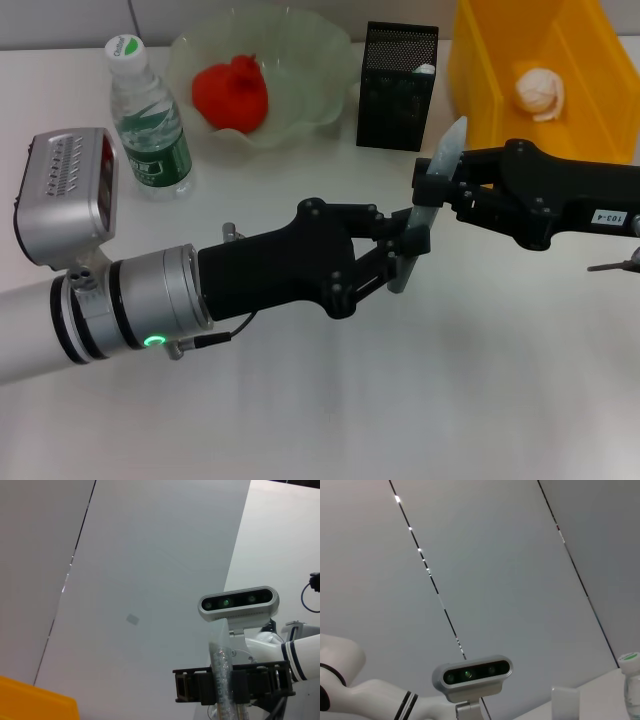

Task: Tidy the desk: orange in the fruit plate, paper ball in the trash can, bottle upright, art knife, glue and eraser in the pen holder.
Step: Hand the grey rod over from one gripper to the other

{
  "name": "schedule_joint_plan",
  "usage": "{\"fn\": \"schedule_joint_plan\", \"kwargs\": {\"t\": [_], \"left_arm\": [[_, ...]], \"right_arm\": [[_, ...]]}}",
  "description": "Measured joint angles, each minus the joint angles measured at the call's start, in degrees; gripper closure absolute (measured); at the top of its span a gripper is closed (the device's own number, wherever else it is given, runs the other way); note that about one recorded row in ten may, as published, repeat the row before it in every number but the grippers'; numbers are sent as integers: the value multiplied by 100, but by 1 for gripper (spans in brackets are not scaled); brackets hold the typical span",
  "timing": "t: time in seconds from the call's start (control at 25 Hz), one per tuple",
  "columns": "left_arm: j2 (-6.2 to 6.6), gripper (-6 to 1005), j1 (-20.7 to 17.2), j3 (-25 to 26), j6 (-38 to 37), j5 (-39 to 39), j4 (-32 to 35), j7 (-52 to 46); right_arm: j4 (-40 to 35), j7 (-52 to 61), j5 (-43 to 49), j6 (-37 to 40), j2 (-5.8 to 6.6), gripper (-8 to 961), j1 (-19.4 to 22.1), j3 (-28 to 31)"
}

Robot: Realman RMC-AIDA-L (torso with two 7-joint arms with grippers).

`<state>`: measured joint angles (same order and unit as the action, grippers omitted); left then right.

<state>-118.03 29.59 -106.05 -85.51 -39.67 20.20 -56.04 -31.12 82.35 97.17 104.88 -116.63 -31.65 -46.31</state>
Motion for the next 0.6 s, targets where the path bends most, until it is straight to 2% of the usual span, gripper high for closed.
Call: {"fn": "schedule_joint_plan", "kwargs": {"t": [0.4,0.56,0.6], "left_arm": [[-1,727,-8,135,56,-6,-11,4],[6,499,0,137,58,-8,-13,-7],[15,479,14,137,63,-9,-15,-18]], "right_arm": [[1,-25,1,-13,0,806,-20,17],[1,-27,3,-13,2,806,-25,34],[-1,-34,3,-13,3,806,-30,35]]}}
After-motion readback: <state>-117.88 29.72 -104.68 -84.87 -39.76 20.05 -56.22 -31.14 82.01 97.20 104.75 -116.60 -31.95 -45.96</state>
